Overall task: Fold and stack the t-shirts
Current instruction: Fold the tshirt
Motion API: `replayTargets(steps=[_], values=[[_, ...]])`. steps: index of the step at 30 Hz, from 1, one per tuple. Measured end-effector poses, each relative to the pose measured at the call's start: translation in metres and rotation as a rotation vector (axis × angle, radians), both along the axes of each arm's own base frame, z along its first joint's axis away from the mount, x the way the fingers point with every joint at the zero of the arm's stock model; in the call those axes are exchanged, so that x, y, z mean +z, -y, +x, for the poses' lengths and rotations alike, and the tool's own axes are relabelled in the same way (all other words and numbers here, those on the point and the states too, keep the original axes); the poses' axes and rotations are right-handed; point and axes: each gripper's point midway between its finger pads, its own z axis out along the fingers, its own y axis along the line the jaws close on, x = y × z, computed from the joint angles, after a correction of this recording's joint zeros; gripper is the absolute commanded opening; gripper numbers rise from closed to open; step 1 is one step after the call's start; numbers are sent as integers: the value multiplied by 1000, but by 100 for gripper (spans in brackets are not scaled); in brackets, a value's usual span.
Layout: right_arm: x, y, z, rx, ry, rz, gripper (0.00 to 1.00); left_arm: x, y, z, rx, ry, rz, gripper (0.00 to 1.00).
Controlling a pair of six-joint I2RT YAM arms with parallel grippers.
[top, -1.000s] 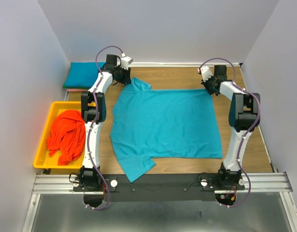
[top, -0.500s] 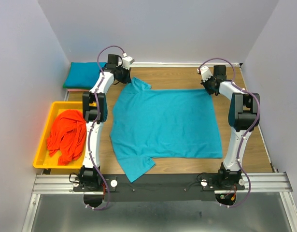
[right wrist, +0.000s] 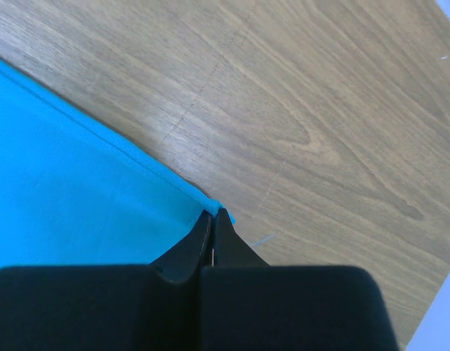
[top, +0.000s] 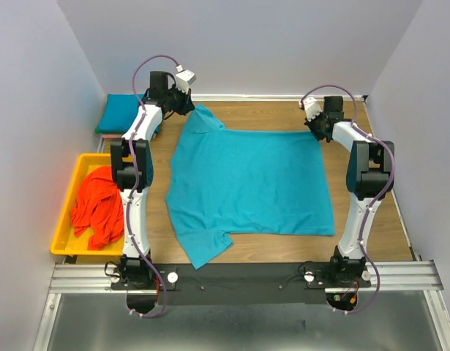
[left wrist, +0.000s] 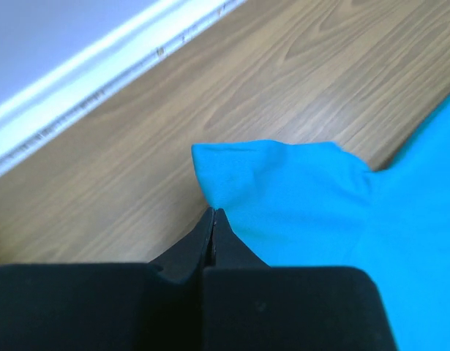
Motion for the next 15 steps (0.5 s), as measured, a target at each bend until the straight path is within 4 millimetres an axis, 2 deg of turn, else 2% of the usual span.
replayTargets(steps=[5, 8, 15], values=[[16, 0, 1, 6, 27, -5, 1, 35, 0, -8, -33, 81, 13, 0], [30, 0, 2, 8, 53, -8, 1, 36, -1, -16, -52, 94, 31, 0], [56, 0, -9, 20, 89, -19, 1, 24, -9, -40, -77, 69, 71, 0]])
